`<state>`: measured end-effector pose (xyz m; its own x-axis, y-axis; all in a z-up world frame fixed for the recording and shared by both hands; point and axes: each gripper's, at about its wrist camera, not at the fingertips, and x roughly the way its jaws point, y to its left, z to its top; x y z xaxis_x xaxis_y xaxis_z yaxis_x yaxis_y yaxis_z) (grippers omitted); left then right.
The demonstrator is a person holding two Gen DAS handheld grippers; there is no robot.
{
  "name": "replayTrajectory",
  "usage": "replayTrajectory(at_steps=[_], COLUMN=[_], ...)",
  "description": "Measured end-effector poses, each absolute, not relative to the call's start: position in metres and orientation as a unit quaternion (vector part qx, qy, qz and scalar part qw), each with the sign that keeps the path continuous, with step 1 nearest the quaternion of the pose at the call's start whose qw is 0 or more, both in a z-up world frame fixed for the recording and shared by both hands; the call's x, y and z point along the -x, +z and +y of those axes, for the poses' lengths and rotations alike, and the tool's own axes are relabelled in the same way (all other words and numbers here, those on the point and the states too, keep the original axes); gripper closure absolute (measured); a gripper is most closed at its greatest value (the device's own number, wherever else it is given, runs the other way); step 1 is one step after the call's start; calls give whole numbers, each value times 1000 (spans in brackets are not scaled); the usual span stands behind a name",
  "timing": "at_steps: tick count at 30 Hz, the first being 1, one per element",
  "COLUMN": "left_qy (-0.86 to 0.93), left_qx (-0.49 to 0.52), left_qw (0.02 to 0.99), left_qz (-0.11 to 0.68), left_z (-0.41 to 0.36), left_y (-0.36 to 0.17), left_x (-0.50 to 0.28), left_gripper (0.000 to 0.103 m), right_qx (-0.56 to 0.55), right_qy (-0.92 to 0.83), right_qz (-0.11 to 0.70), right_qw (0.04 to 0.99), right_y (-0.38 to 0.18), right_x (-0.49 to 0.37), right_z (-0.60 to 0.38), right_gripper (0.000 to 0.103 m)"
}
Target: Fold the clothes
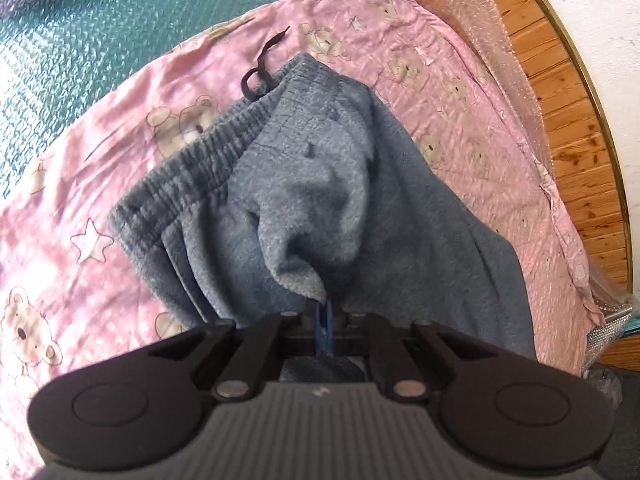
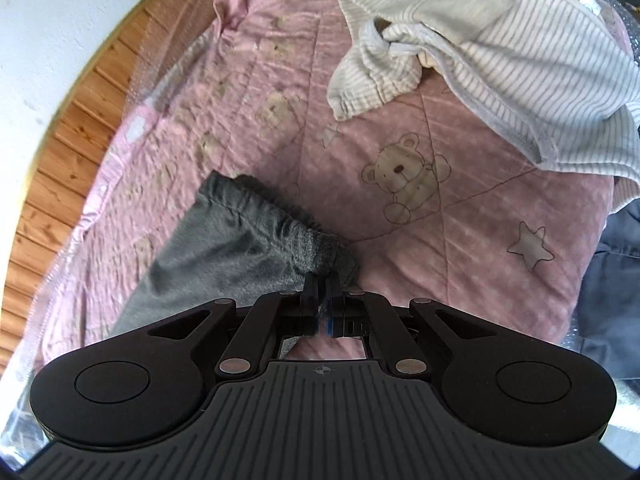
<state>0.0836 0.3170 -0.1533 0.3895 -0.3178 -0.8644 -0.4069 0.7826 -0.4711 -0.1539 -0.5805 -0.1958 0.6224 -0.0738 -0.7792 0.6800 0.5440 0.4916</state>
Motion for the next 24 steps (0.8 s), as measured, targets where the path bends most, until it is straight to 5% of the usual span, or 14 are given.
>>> replayTrajectory(at_steps=[2,3,7,9,15,20,22,24], left_qy=[40,46,46,46,67,85,80,52], left_qx=[318,317,354,375,393,422,403,352], left_qw=[767,768,780,785,810,775,788,827], left_qz=[556,554,515,491,431,464,458,435], left_z=[317,317,324,329,350,355,344,320], left_y=[-157,-160,-158,-154,-143,-180,-174,-148], left_x=[-78,-76,-51,-40,-51,-89,-94,-93], left_gripper=[95,85,60,56,40,49,76,67], right_qx=[-400,-391,-368,-349,-287,-257,-246,-233], right_qy=[-235,-236,-234,-245,-272,-228,-209,-181], right_qz=[384,392,403,400,391,398,403,412], right_qw=[798,799,804,812,831,850,856,862], right_y=[-203,-203,-192,-178,-142,-130,-129,-127], right_x=[151,150,154,158,147,101,81,58], right_z=[-580,-580,-582,-583,-578,-553,-534,-504], right_gripper=[101,96,65,55,53,51,51,51])
